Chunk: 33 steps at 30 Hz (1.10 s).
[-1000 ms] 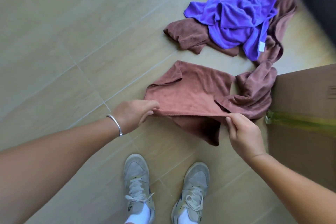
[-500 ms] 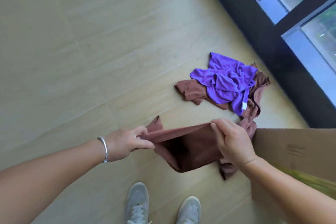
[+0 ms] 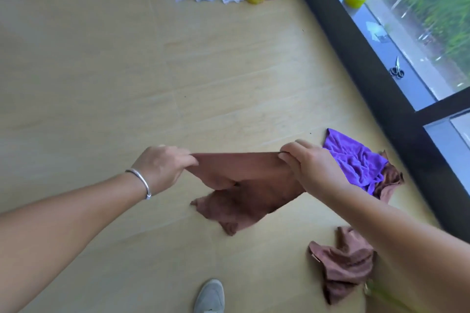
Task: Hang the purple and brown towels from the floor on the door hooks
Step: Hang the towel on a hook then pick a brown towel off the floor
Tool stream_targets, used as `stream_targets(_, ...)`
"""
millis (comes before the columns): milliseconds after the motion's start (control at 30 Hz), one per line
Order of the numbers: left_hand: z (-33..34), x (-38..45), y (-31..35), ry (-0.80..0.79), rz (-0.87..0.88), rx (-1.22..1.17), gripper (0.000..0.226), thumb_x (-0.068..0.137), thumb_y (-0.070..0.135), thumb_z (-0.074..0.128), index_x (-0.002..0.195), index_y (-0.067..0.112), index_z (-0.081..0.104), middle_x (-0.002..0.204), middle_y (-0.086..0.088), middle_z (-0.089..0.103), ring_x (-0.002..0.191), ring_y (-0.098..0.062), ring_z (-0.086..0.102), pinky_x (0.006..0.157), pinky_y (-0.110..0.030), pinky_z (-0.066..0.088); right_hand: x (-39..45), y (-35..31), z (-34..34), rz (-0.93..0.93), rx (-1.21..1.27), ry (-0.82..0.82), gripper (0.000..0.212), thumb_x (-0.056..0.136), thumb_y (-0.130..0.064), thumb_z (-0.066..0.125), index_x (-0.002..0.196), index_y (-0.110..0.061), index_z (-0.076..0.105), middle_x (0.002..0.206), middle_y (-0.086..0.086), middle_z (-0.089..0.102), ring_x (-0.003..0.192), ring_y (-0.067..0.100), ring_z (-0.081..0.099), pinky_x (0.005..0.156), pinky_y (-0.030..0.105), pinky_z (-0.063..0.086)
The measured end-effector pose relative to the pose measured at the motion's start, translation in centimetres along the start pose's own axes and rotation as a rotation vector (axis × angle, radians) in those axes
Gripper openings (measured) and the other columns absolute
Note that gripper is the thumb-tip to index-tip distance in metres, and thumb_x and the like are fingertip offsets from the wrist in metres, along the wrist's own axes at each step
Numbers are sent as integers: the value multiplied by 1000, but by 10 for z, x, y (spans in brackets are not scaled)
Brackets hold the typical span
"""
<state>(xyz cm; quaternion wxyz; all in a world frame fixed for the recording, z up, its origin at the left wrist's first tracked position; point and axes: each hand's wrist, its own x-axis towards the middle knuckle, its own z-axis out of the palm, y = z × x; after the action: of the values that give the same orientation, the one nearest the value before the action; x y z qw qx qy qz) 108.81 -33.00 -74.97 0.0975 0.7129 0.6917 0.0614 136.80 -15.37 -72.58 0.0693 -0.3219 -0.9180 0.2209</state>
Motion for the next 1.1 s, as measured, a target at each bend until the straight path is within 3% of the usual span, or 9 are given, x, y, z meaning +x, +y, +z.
stream_targets(67,-23,5,-20,39,-73,35,38,63,-12,73,82,21,73,80,6,70,61,-23,63,45,-26,43,29,-8,-15,-66,-61,-63,18,96,-22,54,99,-10,67,91,7,62,79,29,60,64,31,43)
stream_targets(200,-79,20,-46,170,-167,-1,32,74,-10,62,83,19,71,90,1,67,63,-29,61,50,-31,45,78,-23,-53,-46,-139,-115,17,94,-21,55,104,-12,66,97,6,60,91,28,57,74,32,41)
stream_targets(433,-185,31,-56,365,-224,-36,18,81,-4,62,81,13,70,91,-6,65,64,-32,59,57,-39,49,115,-67,-137,-2,-61,262,16,86,-30,67,83,-15,67,80,1,63,75,22,56,68,33,44)
stream_targets(600,-225,16,-55,443,-206,-37,10,83,5,69,85,14,72,90,-2,68,72,-30,62,65,-36,50,113,-89,-179,-72,-47,334,22,81,-41,70,80,-19,69,72,-5,60,70,18,56,68,30,44)
stream_targets(700,-221,-11,-43,410,-180,-85,12,81,8,73,89,16,74,87,1,70,73,-26,64,68,-35,51,91,-89,-186,-103,-18,268,21,78,-43,72,76,-21,69,65,-7,60,64,16,56,63,29,43)
stream_targets(833,-188,-59,-6,351,-127,-137,9,85,17,68,90,18,75,87,5,71,68,-22,64,62,-31,52,36,-76,-166,-137,20,89,16,76,-36,77,73,-23,68,62,-10,60,60,7,54,55,30,44)
stream_targets(933,-149,-100,32,299,-101,-169,22,90,29,57,99,20,74,90,6,72,64,-21,64,54,-29,51,-18,-59,-135,-154,34,-28,17,72,-37,79,73,-23,70,59,-15,55,56,3,51,51,14,34)
stream_targets(1000,-116,-124,55,226,-131,-160,24,88,25,64,111,26,67,93,9,73,68,-18,68,59,-26,51,-54,-46,-109,-127,48,-115,18,71,-38,79,73,-24,69,59,-16,53,54,2,50,51,15,35)
stream_targets(1100,-64,-152,84,144,-191,-219,49,75,10,80,114,28,56,88,12,73,70,-14,70,61,-18,45,-104,-28,-64,-113,35,-214,19,71,-40,80,69,-26,67,60,-16,53,55,-2,48,50,21,36)
